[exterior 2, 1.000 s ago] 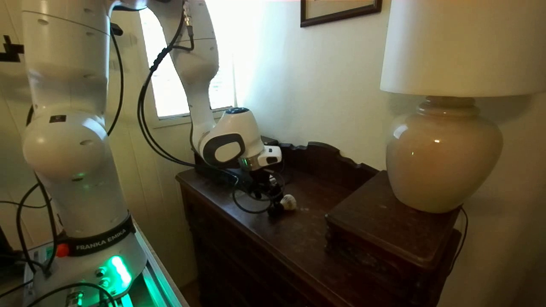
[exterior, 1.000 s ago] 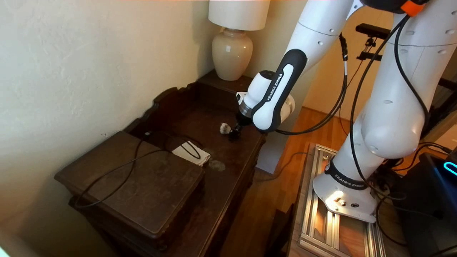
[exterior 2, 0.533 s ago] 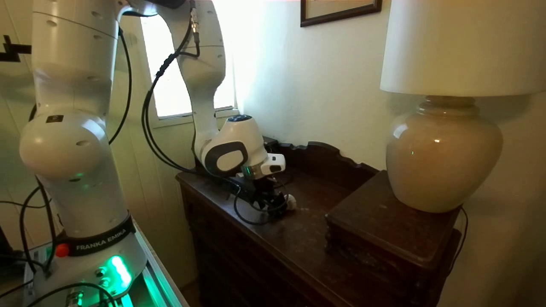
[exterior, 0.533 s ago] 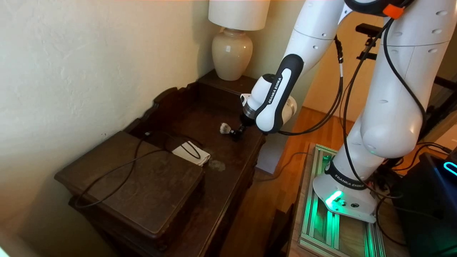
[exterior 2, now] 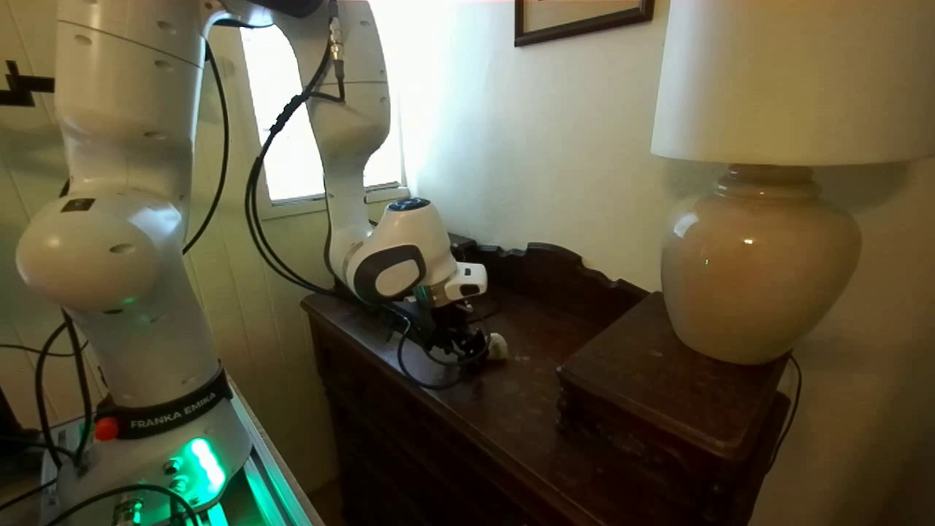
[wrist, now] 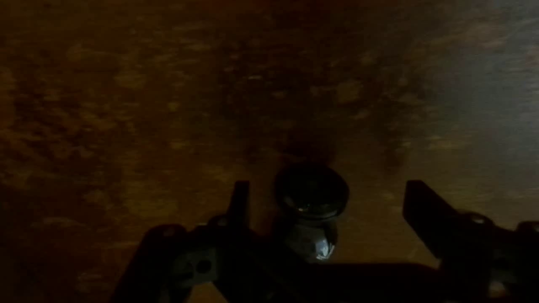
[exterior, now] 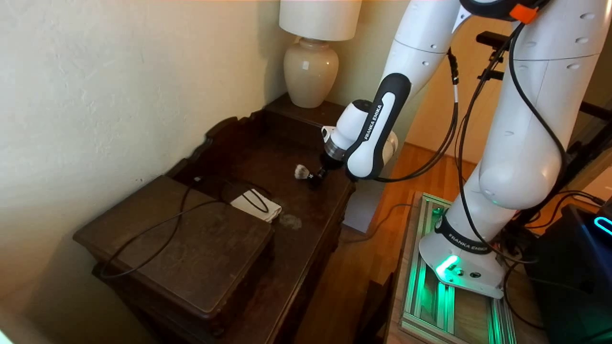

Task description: Use the brush to brush the lamp.

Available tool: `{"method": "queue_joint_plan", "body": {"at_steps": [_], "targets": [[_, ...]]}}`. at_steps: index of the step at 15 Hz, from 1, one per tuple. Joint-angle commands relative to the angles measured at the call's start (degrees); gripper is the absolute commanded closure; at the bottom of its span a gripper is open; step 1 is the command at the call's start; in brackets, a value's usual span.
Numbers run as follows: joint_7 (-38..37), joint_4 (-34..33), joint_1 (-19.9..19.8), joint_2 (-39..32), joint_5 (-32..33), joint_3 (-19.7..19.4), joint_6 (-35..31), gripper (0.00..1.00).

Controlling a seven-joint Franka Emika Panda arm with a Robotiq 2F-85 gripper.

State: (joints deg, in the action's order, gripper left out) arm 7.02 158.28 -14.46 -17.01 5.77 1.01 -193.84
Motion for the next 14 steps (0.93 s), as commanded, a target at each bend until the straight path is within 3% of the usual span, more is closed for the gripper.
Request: {"method": "queue_joint_plan", "body": {"at_steps": [1, 2, 7, 8, 10, 14], "targets": [[-1.7, -0.2, -1.4, -1.6, 2.1, 0.2, -2.4, 0.17], [-1.5, -0.2, -1.2, -1.6, 1.9, -0.3, -2.9, 0.22], [-2.1, -0.4, -1.0, -1.6, 2.2, -0.9, -5.4, 0.31], [-1.9, -0.3, -0.6, -1.3, 2.2, -1.1, -4.5, 0.52], [-2.1, -0.3, -0.5, -1.0, 2.1, -1.0, -2.4, 0.55], [-1.0, -0.4, 1.3, -0.4, 0.8, -2.5, -0.2, 0.84]]}}
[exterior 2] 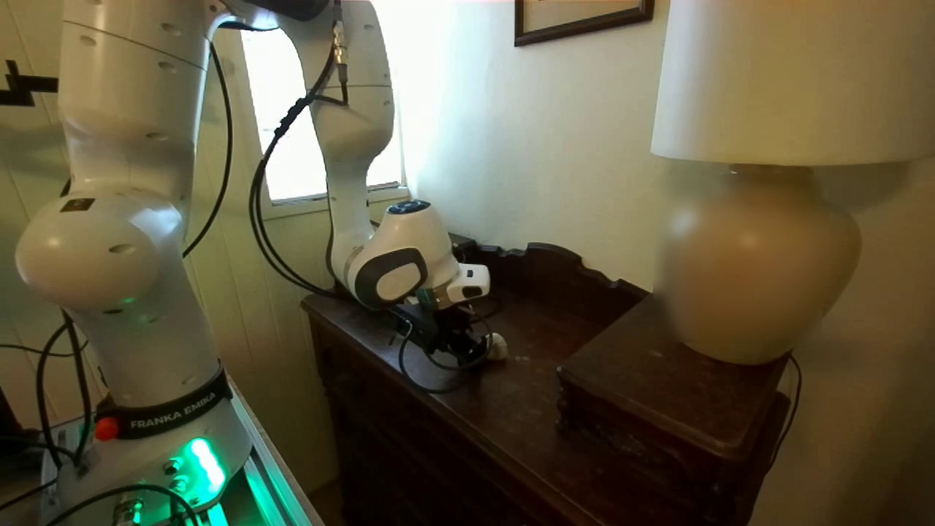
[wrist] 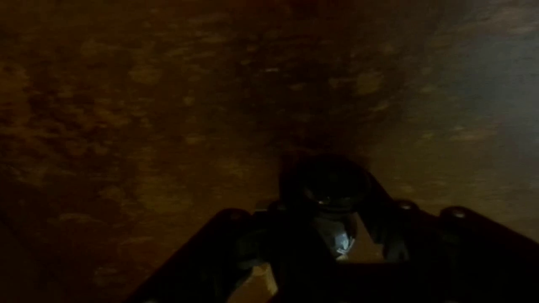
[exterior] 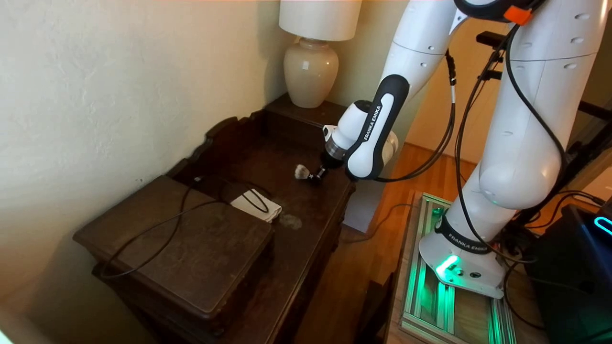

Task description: Use the brush to brush the lamp.

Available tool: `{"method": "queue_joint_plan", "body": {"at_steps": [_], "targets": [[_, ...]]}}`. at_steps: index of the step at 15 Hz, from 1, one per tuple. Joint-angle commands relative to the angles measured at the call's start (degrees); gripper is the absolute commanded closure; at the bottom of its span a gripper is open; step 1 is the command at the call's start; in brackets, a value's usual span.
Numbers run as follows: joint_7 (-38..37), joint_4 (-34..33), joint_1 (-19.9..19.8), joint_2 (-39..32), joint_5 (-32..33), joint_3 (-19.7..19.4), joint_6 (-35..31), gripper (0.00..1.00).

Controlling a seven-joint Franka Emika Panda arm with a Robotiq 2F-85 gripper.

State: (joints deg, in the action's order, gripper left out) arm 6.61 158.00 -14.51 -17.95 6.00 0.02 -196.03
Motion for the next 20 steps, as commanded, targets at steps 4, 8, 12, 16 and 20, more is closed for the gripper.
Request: {"method": "queue_joint_plan", "body": {"at_steps": [4, 8, 12, 16, 20], "targets": [[-3.0, -0.4, -1.3, 8.0, 1.4, 0.8, 7.7, 0.85], [-3.7, 1.2, -7.4, 20.3, -2.2, 7.6, 23.5, 0.85], [-14.0, -2.5, -4.4, 32.7, 6.5, -2.9, 41.3, 0.85], [-22.5, -10.2, -8.1, 36.7, 11.2, -3.1, 48.7, 0.85], [-22.0, -11.7, -7.0, 37.1, 10.3, -4.6, 49.6, 0.60]]}}
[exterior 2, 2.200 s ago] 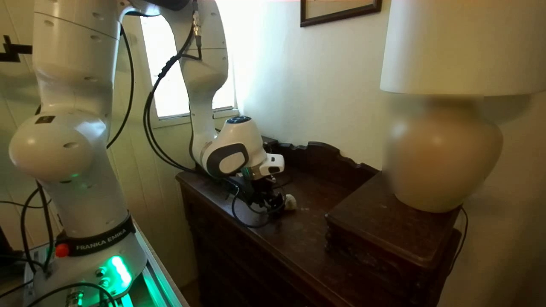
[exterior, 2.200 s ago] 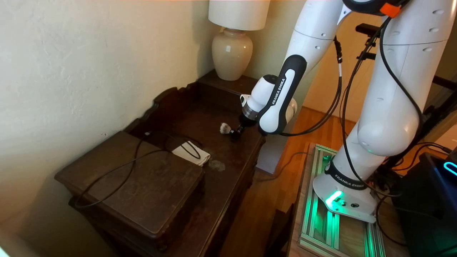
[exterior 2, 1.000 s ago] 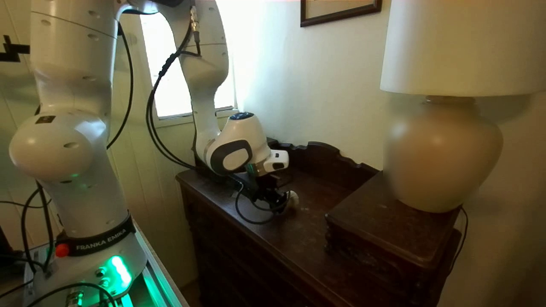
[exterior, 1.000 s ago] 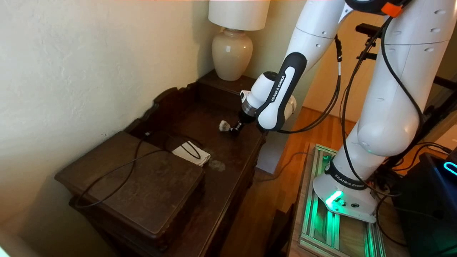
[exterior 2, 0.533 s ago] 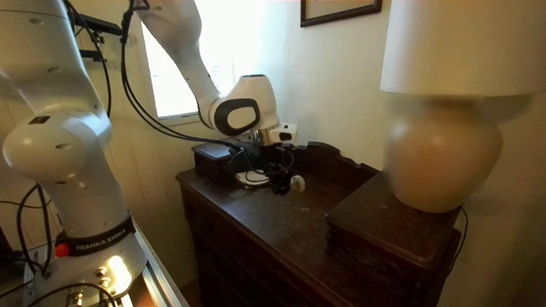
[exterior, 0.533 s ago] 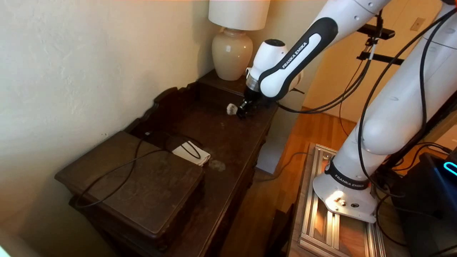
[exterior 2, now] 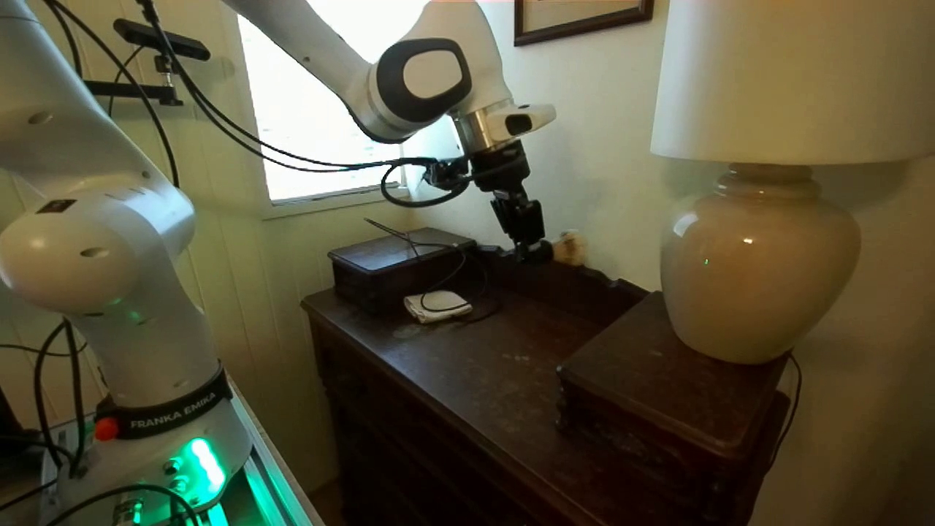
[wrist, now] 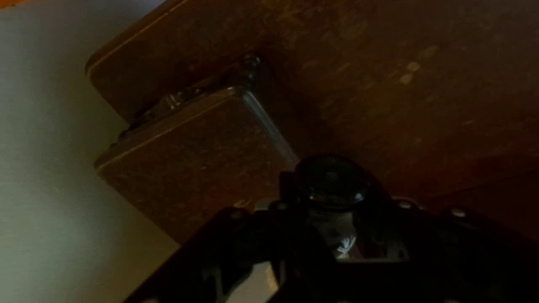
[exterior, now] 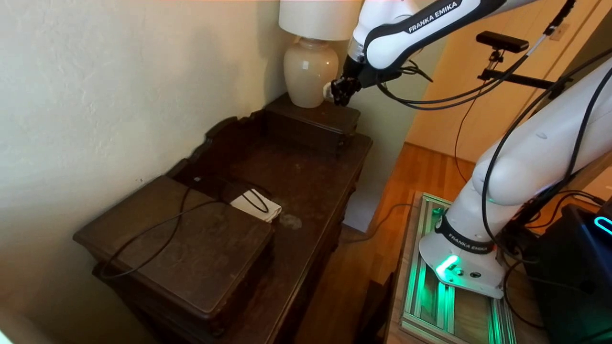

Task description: Use the brush to brush the lamp.

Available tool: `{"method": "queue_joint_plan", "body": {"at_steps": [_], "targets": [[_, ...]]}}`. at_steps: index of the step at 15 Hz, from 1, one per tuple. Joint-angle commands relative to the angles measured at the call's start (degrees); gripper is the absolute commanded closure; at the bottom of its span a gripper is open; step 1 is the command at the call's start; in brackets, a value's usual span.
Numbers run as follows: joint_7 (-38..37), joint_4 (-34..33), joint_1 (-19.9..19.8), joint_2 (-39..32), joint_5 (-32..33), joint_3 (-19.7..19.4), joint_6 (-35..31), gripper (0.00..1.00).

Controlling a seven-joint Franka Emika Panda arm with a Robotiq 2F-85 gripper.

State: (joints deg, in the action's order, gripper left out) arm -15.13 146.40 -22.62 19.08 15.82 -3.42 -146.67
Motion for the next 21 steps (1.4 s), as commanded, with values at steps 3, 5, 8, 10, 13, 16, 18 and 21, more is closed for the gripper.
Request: {"method": "queue_joint_plan", "body": {"at_steps": [3, 5, 8, 10, 13, 16, 18, 21], "targets": [[-1.1, -0.7, 1.1, 0.0, 0.6, -1.1, 0.9, 0.60], [-4.3, -1.5, -0.2, -1.8, 2.7, -0.3, -1.4, 0.85], [-8.7, -4.1, -2.1, -6.4, 5.4, -0.3, -5.5, 0.85], [-12.2, -6.4, -3.2, -9.6, 7.8, -0.5, -7.6, 0.85], [-17.0, -11.0, -3.6, -14.3, 11.0, -2.0, -8.2, 0.85], [-15.6, -15.3, -1.3, -18.3, 8.8, -5.2, -8.3, 0.85], [-15.5, -18.1, -0.1, -20.3, 8.9, -7.0, -9.2, 0.85], [-15.7, -20.4, 2.1, -21.8, 8.5, -9.1, -8.8, 0.85]]}}
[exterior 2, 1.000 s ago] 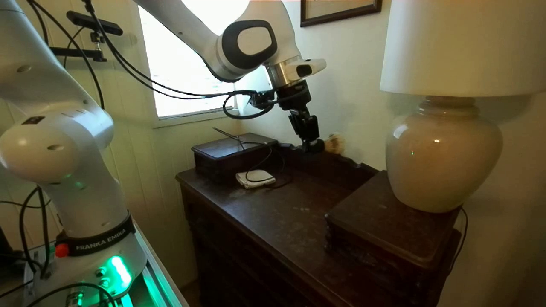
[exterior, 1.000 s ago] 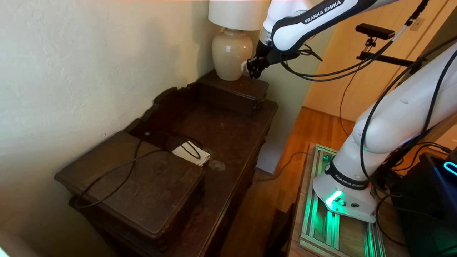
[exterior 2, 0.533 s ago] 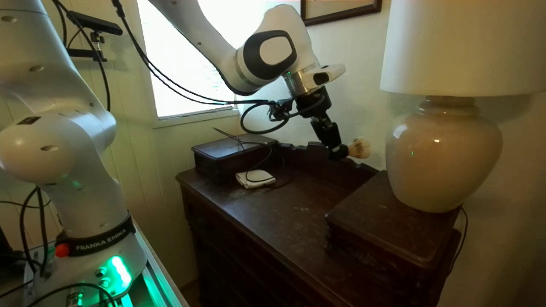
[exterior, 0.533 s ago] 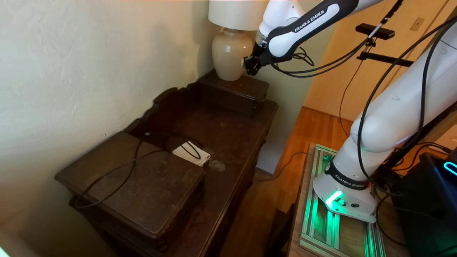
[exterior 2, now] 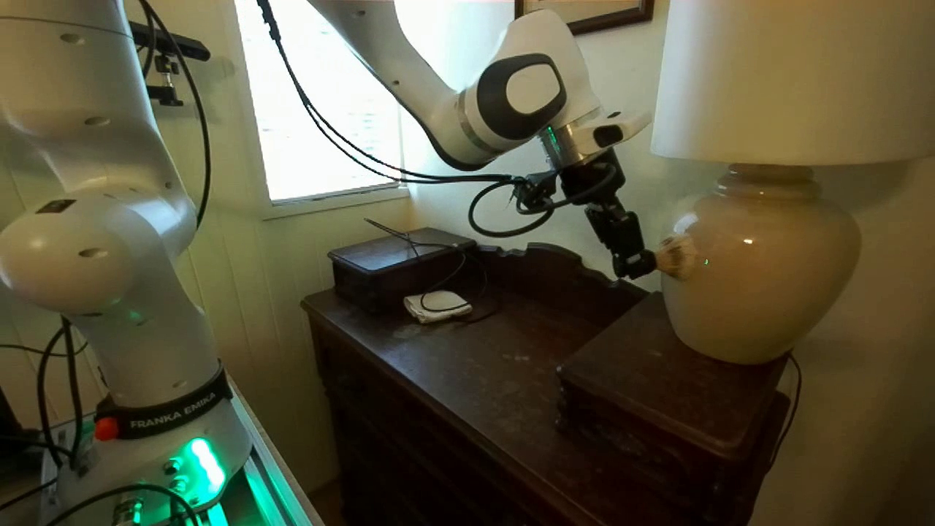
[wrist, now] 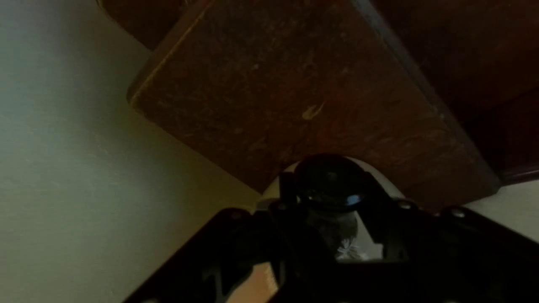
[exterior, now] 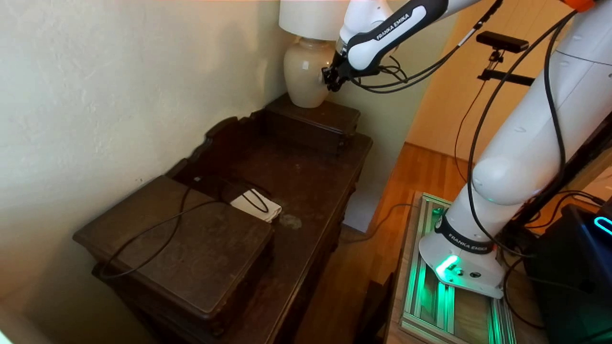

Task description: Use the brush to brush the lamp.

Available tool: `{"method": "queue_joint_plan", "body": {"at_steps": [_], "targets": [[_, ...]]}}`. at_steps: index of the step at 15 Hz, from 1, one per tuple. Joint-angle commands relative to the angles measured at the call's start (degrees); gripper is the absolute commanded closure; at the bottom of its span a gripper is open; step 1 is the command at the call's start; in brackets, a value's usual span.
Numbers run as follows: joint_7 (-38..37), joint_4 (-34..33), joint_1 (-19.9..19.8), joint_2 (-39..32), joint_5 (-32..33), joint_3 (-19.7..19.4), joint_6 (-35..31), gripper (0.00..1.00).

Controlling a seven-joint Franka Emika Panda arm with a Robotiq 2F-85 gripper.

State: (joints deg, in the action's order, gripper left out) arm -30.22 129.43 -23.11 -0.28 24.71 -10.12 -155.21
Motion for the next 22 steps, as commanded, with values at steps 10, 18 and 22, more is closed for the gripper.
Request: {"method": "queue_joint_plan", "body": {"at_steps": [10, 18, 22], "targets": [[0.3, -5.5, 6.7, -8.5, -1.6, -6.4, 5.7, 0.85], [3.0, -5.6, 6.4, -5.9, -9.6, -8.7, 3.2, 0.85], [7.7, -3.5, 6.0, -2.1, -15.9, -7.8, -0.3, 0.85]]}}
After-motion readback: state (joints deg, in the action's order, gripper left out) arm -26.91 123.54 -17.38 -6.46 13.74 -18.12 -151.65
